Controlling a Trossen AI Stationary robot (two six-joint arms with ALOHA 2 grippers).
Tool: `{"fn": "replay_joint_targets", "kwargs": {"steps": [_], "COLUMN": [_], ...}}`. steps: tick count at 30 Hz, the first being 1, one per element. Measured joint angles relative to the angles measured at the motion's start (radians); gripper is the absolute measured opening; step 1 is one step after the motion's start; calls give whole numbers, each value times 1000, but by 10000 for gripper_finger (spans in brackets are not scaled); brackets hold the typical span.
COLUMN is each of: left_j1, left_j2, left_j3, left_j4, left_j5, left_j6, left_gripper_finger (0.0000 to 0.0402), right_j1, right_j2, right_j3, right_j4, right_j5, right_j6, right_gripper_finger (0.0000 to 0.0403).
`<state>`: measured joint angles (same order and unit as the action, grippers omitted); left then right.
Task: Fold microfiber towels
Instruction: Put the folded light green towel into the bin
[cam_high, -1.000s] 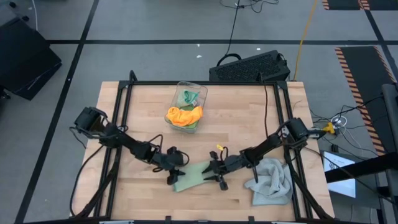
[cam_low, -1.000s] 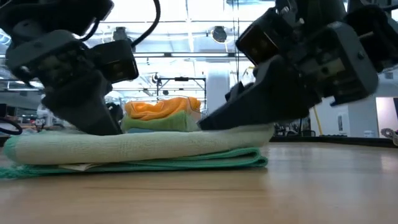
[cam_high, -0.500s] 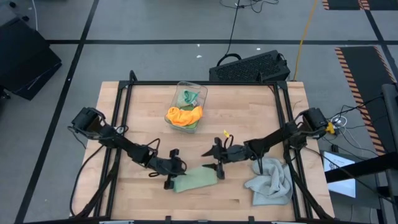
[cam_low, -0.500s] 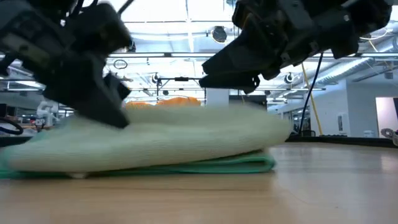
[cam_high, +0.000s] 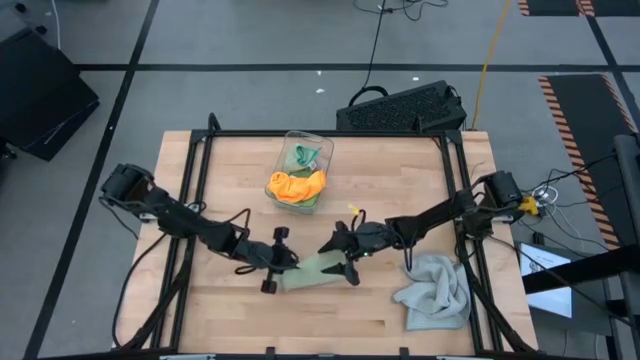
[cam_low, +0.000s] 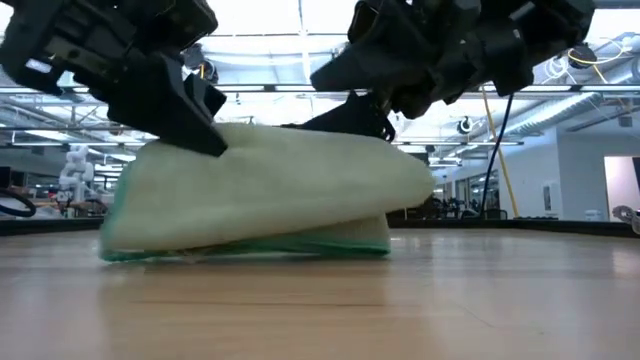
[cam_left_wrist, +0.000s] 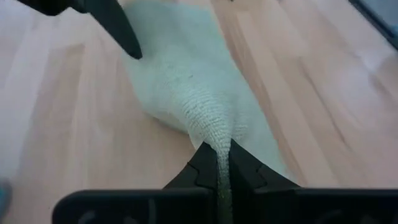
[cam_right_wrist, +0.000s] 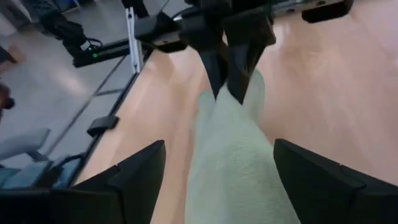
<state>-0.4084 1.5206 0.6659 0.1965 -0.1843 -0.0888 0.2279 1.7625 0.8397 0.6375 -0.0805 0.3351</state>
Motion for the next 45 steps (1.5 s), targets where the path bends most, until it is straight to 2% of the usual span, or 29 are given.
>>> {"fn": "replay_joint_targets", "kwargs": {"steps": [6, 12, 16, 21, 27, 33, 39, 45], "left_j1": [39, 97, 141, 208, 313, 458, 659, 873], "left_j2": [-98, -190, -232, -296, -384, -454, -482, -435], "left_j3": [0, 0, 0, 0, 0, 0, 0, 49], "left_j4": [6, -22, -44, -48, -49, -61, -68, -75], "left_j5": [23, 85, 85, 84, 139, 161, 361, 613], "left_j6": [84, 166, 187, 214, 276, 275, 308, 358], "left_gripper_finger": [16, 9, 16, 13, 12, 11, 12, 11], "right_j1": [-48, -99, -114, -128, -164, -182, -183, -189], "right_j2": [-29, -169, -273, -358, -423, -436, -436, -436], "right_j3": [-2, -2, -3, -51, -103, -141, -189, -248], "right_j4": [-52, -142, -226, -238, -231, -231, -191, -75], "right_j5": [1, 66, 144, 264, 409, 470, 584, 608], "right_j6": [-112, -258, -365, -460, -483, -492, -545, -614], "right_gripper_finger": [280, 279, 279, 279, 279, 279, 279, 279]}}
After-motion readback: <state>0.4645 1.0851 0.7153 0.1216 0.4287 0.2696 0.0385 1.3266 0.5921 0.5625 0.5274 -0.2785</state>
